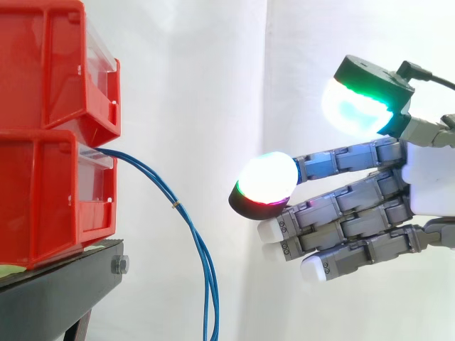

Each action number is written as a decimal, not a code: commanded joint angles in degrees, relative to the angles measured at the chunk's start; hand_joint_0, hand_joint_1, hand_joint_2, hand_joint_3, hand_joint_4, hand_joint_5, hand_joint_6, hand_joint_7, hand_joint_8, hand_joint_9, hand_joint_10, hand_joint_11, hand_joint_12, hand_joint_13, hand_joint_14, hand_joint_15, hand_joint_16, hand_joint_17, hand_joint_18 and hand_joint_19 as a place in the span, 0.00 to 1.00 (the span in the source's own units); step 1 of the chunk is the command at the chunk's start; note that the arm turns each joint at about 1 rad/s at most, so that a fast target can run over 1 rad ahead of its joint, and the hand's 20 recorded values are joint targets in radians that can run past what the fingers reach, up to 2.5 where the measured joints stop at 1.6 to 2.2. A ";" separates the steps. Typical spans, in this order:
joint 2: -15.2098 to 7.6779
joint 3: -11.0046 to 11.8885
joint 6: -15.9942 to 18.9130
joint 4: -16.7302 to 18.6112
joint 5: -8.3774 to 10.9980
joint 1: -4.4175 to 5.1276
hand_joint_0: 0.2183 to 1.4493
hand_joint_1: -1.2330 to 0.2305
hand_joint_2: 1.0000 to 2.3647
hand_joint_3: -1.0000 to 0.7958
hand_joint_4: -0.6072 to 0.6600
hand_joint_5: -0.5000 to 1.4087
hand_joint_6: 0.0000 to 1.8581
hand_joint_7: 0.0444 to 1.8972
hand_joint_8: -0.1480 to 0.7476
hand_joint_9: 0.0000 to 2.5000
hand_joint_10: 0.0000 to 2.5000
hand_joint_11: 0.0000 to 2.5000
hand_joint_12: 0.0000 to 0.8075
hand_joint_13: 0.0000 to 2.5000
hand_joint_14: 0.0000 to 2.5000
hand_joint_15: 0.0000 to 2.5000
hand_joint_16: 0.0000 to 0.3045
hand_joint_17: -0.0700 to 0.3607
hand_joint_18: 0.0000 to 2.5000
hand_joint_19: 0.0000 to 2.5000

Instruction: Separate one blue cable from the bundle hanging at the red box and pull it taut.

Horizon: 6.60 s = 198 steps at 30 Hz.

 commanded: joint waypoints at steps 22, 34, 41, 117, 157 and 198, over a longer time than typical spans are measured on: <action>-13.65 10.06 4.93 3.46 -3.11 -1.92 0.29 0.45 0.00 0.29 0.65 0.15 0.27 0.39 0.50 0.19 0.00 0.08 0.45 0.12 0.00 0.07 0.16 0.41 0.16 0.13; -17.43 13.66 4.84 4.78 -7.42 -1.92 0.29 0.45 0.00 0.29 0.65 0.15 0.27 0.40 0.50 0.19 0.00 0.08 0.45 0.12 0.00 0.07 0.16 0.41 0.16 0.13; -17.43 13.66 7.39 6.18 -9.27 -2.09 0.30 0.45 0.00 0.29 0.66 0.15 0.27 0.40 0.51 0.20 0.00 0.09 0.44 0.12 0.00 0.07 0.16 0.41 0.16 0.13; -17.25 13.93 12.13 8.73 -19.72 -5.17 0.37 0.39 0.01 0.39 0.74 0.19 0.27 0.48 0.57 0.41 0.01 0.19 0.43 0.35 0.01 0.15 0.11 0.34 0.28 0.14; -13.21 18.50 11.87 -2.17 -22.89 -5.69 0.34 0.42 0.01 0.36 0.69 0.21 0.27 0.63 0.58 0.42 0.01 0.21 0.45 0.36 0.01 0.17 0.12 0.35 0.30 0.15; -13.29 18.41 11.08 -2.25 -22.89 -5.52 0.35 0.49 0.00 0.31 0.66 0.21 0.34 0.69 0.60 0.45 0.01 0.25 0.46 0.39 0.01 0.18 0.12 0.35 0.32 0.17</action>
